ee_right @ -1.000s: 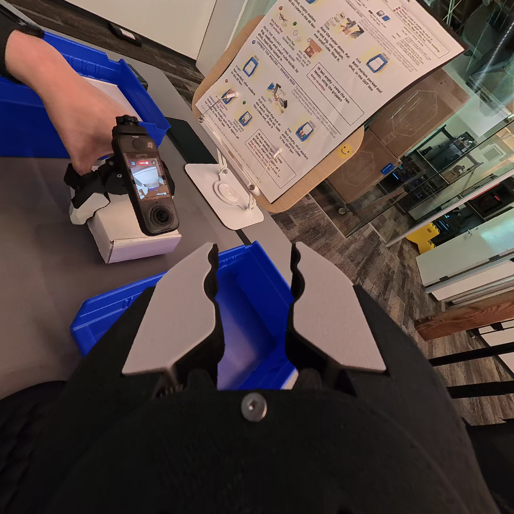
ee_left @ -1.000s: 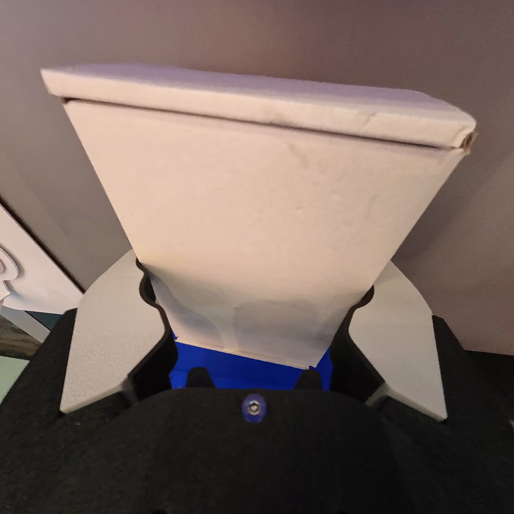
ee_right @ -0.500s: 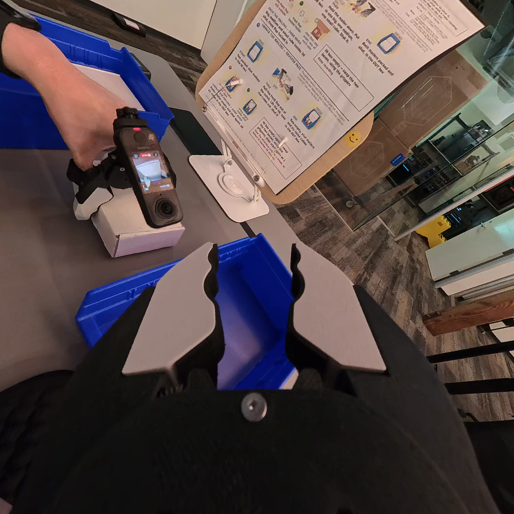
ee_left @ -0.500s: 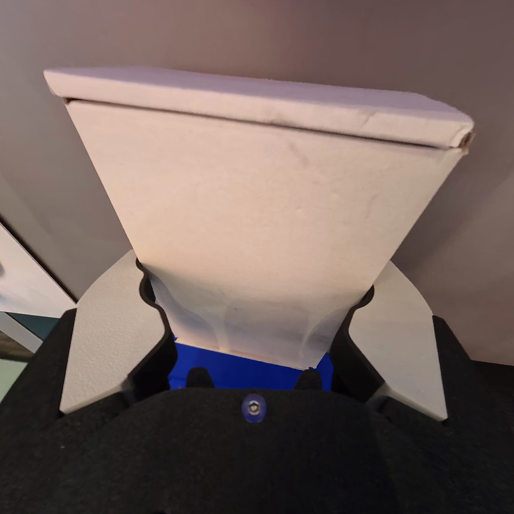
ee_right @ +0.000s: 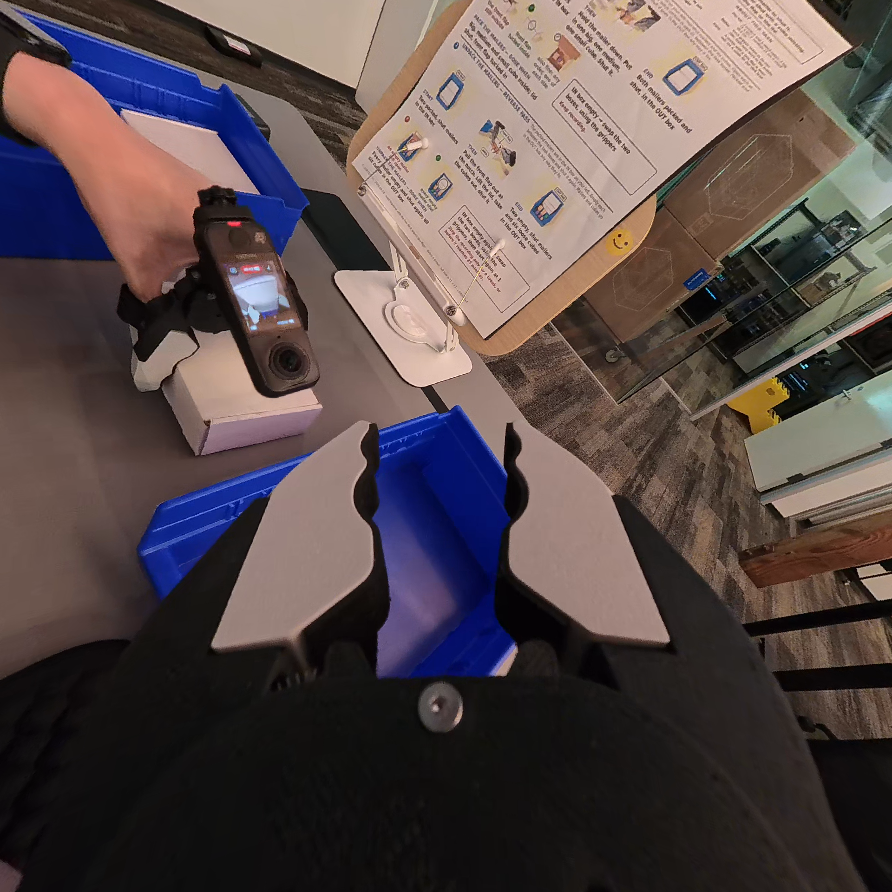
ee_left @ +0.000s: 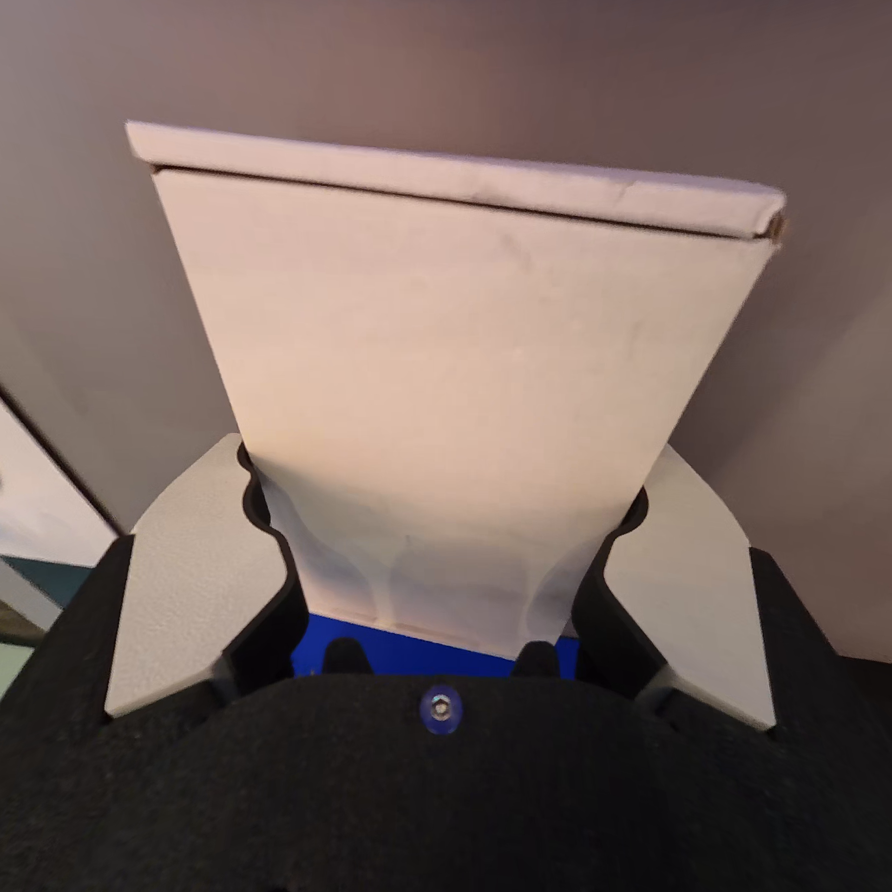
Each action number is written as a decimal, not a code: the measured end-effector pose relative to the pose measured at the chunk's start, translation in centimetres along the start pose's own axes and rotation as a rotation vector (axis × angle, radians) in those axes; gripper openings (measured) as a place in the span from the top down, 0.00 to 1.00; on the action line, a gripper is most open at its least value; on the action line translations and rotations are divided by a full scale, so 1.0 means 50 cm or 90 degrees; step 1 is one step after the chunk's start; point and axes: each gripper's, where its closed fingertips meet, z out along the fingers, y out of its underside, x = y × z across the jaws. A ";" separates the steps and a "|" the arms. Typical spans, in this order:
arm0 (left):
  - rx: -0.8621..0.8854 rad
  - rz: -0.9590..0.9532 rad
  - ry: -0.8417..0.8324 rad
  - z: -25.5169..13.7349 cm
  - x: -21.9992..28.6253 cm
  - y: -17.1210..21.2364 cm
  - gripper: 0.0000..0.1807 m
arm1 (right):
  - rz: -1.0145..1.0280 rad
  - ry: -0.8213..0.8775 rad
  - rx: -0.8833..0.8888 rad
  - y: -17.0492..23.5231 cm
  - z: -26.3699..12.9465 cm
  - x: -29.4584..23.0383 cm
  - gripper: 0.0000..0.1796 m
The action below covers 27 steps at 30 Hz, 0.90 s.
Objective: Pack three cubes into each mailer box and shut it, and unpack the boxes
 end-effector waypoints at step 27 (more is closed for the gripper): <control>0.876 -0.399 -0.243 -0.402 0.074 0.141 0.38 | 0.263 -0.085 0.189 -0.181 0.232 -0.128 0.59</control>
